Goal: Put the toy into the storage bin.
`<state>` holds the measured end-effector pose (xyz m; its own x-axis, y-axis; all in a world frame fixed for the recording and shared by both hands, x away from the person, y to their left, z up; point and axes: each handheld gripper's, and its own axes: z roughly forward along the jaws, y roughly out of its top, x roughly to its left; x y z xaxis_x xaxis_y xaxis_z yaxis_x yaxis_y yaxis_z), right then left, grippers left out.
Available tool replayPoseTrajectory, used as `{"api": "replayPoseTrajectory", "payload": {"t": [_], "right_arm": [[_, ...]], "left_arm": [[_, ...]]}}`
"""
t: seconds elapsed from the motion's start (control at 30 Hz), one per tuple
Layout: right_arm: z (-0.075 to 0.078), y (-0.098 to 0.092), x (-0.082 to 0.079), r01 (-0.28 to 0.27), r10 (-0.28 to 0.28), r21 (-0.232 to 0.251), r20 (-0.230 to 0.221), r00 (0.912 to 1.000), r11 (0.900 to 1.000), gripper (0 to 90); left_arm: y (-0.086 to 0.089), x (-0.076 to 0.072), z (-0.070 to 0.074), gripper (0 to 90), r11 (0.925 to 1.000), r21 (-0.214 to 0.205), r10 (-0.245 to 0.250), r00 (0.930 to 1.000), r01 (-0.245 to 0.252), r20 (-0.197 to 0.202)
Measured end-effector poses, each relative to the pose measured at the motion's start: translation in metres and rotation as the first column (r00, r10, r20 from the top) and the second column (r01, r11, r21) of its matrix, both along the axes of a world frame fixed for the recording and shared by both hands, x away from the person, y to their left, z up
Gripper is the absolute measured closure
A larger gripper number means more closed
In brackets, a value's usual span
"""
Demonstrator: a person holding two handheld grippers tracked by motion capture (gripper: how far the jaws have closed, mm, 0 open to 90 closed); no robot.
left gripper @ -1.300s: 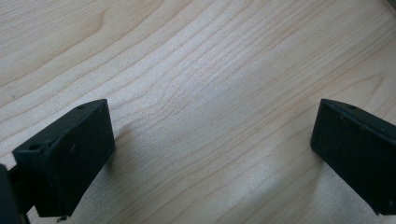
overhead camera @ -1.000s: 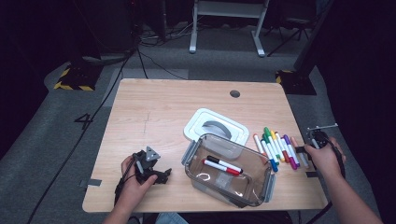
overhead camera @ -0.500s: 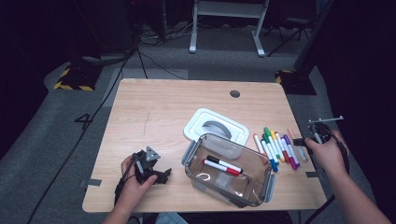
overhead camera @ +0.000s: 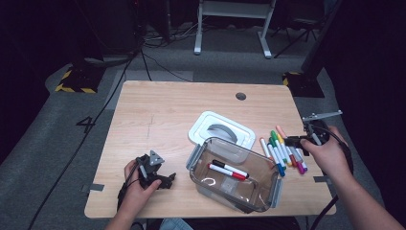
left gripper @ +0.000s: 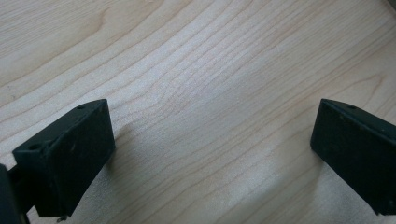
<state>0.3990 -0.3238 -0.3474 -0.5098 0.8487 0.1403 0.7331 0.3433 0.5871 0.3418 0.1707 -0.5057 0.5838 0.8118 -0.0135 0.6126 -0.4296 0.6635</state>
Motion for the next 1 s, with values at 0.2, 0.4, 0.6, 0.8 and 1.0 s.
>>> {"api": "replayPoseTrajectory", "payload": {"t": [0.2, 0.4, 0.6, 0.8, 1.0], "right_arm": [[0.019, 0.037, -0.019, -0.111, 0.111, -0.003, 0.015, 0.9937, 0.9938, 77.2], [0.035, 0.070, -0.039, -0.228, 0.228, -0.012, 0.030, 0.9732, 0.9737, 77.1], [0.039, 0.102, -0.056, -0.342, 0.342, -0.006, 0.011, 0.9398, 0.9398, 77.2], [0.034, 0.130, -0.067, -0.428, 0.428, 0.004, -0.008, 0.9036, 0.9037, 77.2], [0.026, 0.150, -0.071, -0.487, 0.486, 0.001, -0.040, 0.8729, 0.8736, 77.2]], "left_arm": [[0.000, 0.000, 0.000, 0.1, 1.0000, -0.001, 0.001, 1.0000, -0.001, 0.002], [0.000, 0.000, 0.000, 0.1, 1.0000, -0.001, 0.001, 1.0000, -0.001, 0.002], [0.000, 0.000, 0.000, 0.1, 1.0000, 0.000, 0.000, 1.0000, 0.000, 0.000], [0.000, 0.000, 0.000, 0.1, 1.0000, -0.001, 0.001, 1.0000, -0.001, 0.002], [0.000, 0.000, 0.000, 0.1, 1.0000, -0.005, 0.003, 1.0000, -0.003, 0.000]]}}
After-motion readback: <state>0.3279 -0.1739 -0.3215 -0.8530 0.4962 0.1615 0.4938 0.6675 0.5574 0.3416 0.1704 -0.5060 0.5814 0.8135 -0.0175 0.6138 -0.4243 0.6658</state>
